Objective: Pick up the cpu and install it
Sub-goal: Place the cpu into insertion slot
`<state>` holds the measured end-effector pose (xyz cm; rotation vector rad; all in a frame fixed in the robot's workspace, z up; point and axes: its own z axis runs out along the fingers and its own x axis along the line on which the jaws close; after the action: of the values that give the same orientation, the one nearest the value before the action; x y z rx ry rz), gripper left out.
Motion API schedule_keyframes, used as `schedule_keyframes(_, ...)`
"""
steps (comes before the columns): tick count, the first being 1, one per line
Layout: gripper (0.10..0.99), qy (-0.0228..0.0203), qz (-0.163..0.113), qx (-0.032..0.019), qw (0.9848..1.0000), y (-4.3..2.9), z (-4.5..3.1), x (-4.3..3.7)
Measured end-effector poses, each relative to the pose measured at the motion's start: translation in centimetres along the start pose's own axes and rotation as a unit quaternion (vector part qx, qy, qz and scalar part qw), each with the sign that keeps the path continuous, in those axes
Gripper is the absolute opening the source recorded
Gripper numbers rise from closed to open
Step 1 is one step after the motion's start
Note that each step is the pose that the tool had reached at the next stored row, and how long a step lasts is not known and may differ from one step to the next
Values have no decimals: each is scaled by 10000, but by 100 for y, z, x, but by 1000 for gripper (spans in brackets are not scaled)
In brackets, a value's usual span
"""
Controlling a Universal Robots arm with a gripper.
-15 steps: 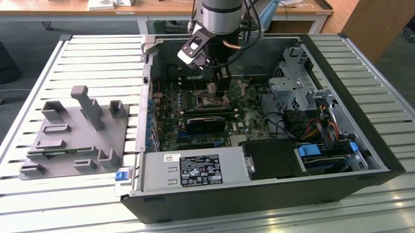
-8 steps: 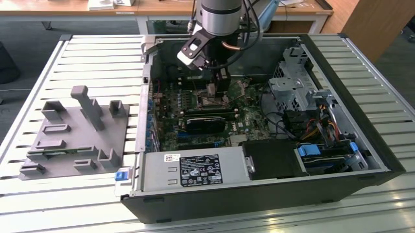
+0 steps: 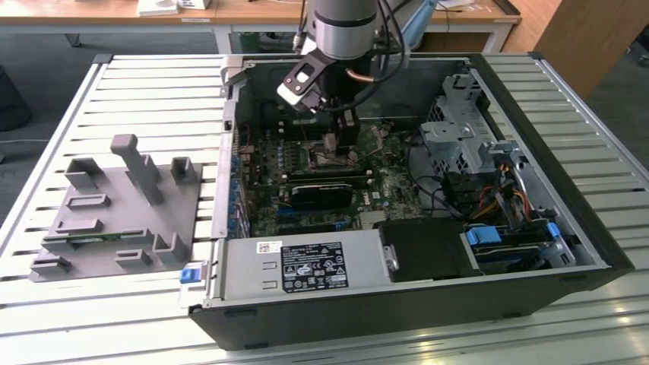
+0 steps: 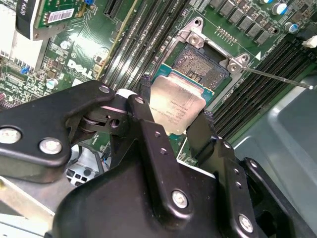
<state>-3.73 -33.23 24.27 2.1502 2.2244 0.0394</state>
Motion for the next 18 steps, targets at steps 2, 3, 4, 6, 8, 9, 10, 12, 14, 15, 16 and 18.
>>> schedule_keyframes(2, 541, -1, 2, 0, 10000, -1, 9, 0)
schedule_keyframes(3, 541, -1, 2, 1, 10000, -1, 12, 0)
schedule_keyframes(4, 541, 0, 2, 0, 10000, -1, 17, 1)
schedule_keyframes(6, 541, 0, 2, 0, 10000, -2, 28, 1)
schedule_keyframes(8, 541, 0, 2, 0, 10000, -2, 38, 1)
schedule_keyframes(9, 541, 0, 2, 0, 10000, -2, 43, 1)
schedule_keyframes(10, 541, 0, 2, 0, 10000, -3, 48, 1)
schedule_keyframes(12, 541, 0, 2, 0, 10000, -3, 59, 2)
schedule_keyframes(14, 541, -1, 3, 0, 10000, -4, 70, 5)
schedule_keyframes(15, 541, -1, 3, 0, 10000, -4, 75, 7)
schedule_keyframes(16, 541, -1, 3, 0, 10000, -5, 79, 8)
schedule_keyframes(18, 541, -1, 2, 1, 10000, -5, 87, 11)
